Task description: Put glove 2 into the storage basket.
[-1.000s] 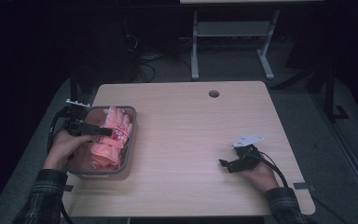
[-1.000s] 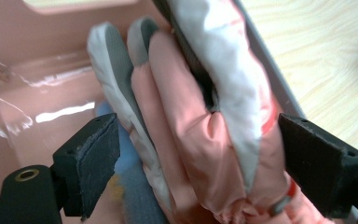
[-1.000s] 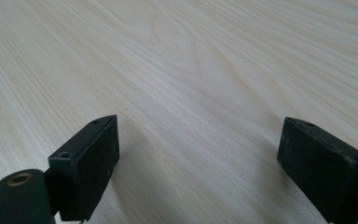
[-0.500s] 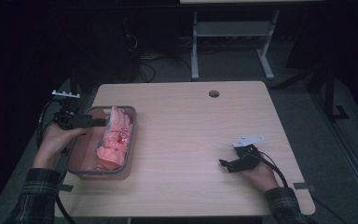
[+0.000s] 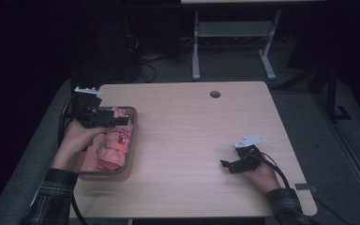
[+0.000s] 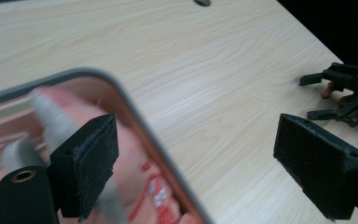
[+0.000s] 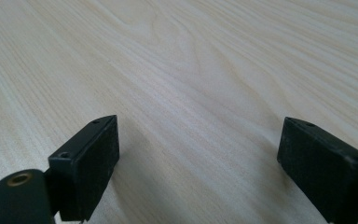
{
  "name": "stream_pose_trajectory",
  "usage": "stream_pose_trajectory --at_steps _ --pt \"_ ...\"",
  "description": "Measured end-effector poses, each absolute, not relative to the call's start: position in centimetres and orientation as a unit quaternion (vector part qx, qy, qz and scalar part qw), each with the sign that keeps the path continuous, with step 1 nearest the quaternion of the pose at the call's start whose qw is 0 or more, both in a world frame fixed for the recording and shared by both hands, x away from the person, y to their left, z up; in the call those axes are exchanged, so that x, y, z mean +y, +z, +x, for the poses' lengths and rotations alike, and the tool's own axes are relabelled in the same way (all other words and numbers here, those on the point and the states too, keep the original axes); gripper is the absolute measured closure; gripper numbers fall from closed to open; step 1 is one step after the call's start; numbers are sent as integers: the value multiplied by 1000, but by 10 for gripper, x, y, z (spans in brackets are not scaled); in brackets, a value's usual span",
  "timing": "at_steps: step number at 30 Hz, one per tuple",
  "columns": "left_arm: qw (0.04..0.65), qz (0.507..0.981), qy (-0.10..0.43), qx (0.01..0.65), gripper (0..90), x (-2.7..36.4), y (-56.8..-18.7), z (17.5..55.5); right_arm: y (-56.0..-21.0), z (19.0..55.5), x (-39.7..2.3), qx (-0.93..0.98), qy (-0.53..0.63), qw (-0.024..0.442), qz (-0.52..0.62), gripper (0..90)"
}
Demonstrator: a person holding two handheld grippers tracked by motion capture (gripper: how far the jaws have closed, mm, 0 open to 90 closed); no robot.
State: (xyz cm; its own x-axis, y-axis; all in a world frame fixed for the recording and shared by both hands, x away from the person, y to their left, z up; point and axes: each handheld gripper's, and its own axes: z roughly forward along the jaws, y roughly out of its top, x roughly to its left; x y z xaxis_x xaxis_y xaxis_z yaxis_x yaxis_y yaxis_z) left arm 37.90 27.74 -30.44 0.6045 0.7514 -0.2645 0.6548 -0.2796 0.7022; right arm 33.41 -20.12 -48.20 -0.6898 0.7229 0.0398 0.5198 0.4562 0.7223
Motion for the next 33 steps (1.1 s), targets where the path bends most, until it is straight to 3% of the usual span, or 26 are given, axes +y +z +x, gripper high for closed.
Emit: stream_pose_trajectory --at_steps 18,33 --pt "419 824 76 373 137 201 -321 366 -482 334 -201 842 369 138 369 123" --pt "408 847 95 327 142 152 -359 348 -482 334 -201 842 369 138 370 123"
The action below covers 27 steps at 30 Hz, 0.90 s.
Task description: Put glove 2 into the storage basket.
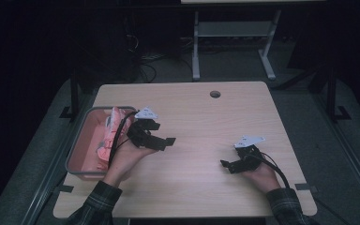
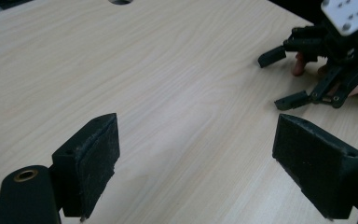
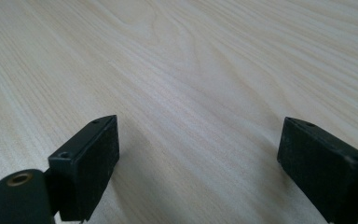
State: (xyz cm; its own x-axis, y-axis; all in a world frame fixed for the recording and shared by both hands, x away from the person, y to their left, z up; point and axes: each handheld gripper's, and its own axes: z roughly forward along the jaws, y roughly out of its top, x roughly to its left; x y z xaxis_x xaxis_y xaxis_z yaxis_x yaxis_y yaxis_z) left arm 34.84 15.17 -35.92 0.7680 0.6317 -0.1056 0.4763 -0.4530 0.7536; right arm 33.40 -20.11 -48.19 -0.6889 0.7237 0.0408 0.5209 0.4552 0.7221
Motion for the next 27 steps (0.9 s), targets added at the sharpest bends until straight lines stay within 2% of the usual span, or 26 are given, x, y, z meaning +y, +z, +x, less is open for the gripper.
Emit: stream_pose_trajectory --at_steps 27 --pt "387 876 97 271 141 109 -439 328 -482 334 -201 842 367 137 370 123"
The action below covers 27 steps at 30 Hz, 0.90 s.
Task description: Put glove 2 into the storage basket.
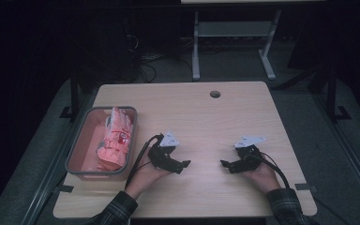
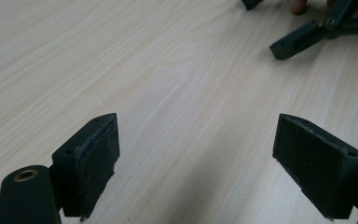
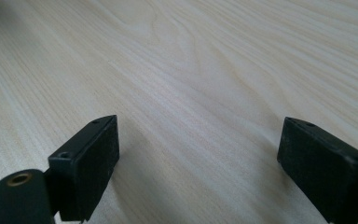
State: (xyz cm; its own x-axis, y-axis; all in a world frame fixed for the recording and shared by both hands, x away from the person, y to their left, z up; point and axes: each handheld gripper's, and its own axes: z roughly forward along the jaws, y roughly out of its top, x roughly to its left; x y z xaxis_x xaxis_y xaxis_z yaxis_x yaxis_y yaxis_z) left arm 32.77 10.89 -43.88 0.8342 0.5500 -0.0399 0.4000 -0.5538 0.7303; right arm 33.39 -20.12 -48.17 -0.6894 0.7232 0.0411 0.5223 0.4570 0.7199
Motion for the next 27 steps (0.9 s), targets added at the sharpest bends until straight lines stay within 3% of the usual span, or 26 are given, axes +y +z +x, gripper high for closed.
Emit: stream_pose_trajectory --at_steps 14,27 --pt "354 896 110 243 136 95 -474 324 -482 334 -201 843 367 136 370 123" --pt "376 892 98 231 130 97 -478 322 -482 334 -201 843 367 137 368 123"
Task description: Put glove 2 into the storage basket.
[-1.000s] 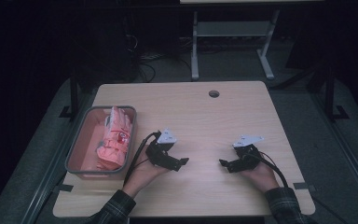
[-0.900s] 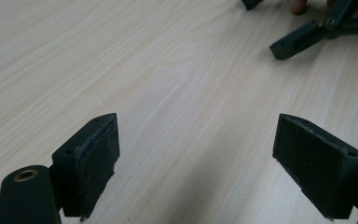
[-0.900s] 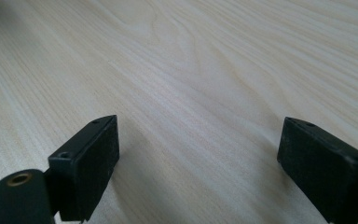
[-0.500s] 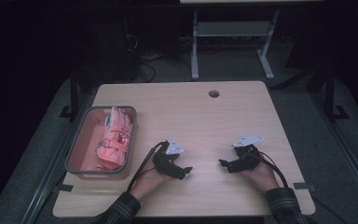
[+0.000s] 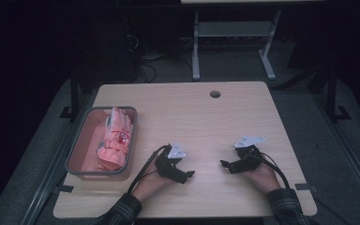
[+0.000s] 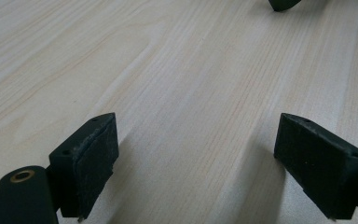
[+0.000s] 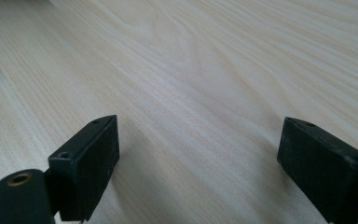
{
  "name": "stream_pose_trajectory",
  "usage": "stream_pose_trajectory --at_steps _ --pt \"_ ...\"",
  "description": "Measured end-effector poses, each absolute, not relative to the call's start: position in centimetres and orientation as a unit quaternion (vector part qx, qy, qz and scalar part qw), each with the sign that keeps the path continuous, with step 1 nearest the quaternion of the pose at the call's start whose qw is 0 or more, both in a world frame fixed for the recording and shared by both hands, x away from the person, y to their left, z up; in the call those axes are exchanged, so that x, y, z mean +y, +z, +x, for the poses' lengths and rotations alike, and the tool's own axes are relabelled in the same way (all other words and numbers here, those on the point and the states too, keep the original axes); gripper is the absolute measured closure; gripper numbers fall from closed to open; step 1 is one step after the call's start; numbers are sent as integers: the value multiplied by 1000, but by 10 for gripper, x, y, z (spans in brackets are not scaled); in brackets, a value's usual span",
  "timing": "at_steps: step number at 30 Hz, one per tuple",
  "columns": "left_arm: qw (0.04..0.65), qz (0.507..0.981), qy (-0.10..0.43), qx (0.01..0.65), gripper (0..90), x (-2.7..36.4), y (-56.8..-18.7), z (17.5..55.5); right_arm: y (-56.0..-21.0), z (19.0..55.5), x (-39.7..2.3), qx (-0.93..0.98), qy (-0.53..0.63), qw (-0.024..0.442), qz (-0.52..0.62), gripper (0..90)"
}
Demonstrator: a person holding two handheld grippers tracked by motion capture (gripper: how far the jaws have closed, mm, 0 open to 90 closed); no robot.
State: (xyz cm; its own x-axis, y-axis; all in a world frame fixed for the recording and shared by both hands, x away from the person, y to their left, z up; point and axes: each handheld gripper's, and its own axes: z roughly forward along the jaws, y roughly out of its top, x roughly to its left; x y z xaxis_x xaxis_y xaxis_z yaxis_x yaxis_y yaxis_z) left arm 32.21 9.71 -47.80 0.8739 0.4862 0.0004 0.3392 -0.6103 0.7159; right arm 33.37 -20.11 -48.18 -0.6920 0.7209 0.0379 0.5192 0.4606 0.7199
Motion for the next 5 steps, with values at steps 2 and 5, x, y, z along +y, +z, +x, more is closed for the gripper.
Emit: stream_pose_trajectory --at_steps 2,5 --pt "376 892 98 231 130 97 -478 322 -482 334 -201 843 367 137 368 123" --pt "376 892 97 232 130 97 -478 322 -482 334 -201 843 367 137 367 123"
